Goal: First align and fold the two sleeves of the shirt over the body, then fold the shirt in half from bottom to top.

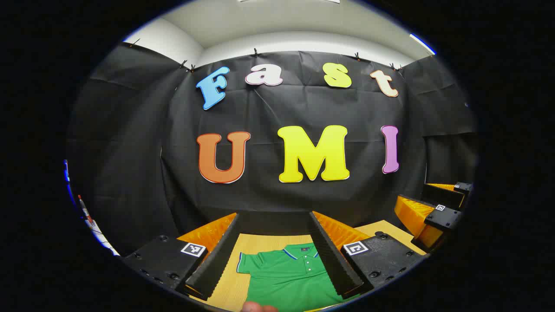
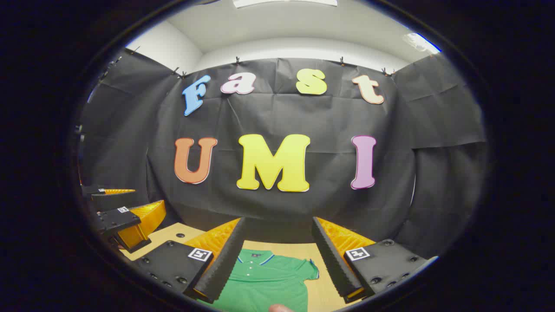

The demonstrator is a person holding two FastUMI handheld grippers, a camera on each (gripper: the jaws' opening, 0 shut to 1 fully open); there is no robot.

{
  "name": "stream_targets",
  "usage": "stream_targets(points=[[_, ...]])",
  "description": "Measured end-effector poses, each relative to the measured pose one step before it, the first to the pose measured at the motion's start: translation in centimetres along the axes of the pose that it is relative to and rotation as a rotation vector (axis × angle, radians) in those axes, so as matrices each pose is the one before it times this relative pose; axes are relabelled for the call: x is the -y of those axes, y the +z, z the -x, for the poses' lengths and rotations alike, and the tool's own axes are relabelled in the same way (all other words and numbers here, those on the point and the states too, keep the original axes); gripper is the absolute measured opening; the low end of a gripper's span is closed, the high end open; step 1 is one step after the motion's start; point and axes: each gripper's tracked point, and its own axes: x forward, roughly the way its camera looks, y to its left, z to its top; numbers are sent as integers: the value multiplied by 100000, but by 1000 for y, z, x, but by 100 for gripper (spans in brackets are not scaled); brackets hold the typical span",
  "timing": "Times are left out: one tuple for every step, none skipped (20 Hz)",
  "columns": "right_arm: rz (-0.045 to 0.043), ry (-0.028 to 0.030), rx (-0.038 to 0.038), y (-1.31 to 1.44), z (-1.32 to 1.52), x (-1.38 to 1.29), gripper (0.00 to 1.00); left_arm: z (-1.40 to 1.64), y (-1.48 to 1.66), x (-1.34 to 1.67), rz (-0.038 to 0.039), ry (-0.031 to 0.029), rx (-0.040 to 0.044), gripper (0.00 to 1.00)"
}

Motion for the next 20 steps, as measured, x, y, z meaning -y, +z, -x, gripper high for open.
stream_targets(points=[[-62,-381,-174,-137,27,226,95,-6,219,25,592,-240,690,99],[-91,25,-143,92,2,62,95,38,287,26,444,164,858,99],[101,-190,87,-48,-71,141,95,-213,-43,-14,-230,124,326,99],[-17,-192,93,-5,33,176,95,-58,-41,204,-555,203,-53,99],[-158,-157,-29,50,-3,130,95,-30,-36,-94,-62,236,-115,99],[-82,-450,140,104,-79,153,95,-70,-55,44,147,152,-311,99],[-83,-592,344,120,-105,270,95,-107,4,-27,153,162,-159,99],[-116,-807,252,122,-112,267,95,-95,-8,57,-79,-79,-191,99],[-105,-934,317,7,-172,293,95,9,-50,98,-111,46,63,99],[-205,-733,165,56,-190,226,95,-95,60,1,-208,77,-65,99],[-202,-705,280,77,-123,244,95,-120,50,7,-184,-47,100,99],[-120,-468,194,56,-55,174,95,-164,-29,57,-6,-51,17,99],[77,-464,-116,-87,-111,178,95,-88,-125,96,20,-224,-300,99],[-130,-436,-341,-46,-134,264,95,-58,-140,105,39,-184,-412,99],[-165,-273,-344,-193,-61,94,97,-68,-64,35,-34,-41,-148,99],[-49,-186,-281,-92,-70,136,95,-142,26,47,-51,-94,-10,99],[55,-64,-263,-57,-65,168,95,-1,6,132,-60,30,187,99],[67,-115,-133,-88,-144,100,95,-168,116,-77,67,7,167,99],[-49,-204,-293,-16,-122,201,95,-84,-77,-7,59,-31,172,99],[-208,-56,-131,50,-67,90,94,-76,-93,69,-131,-66,-122,99]])
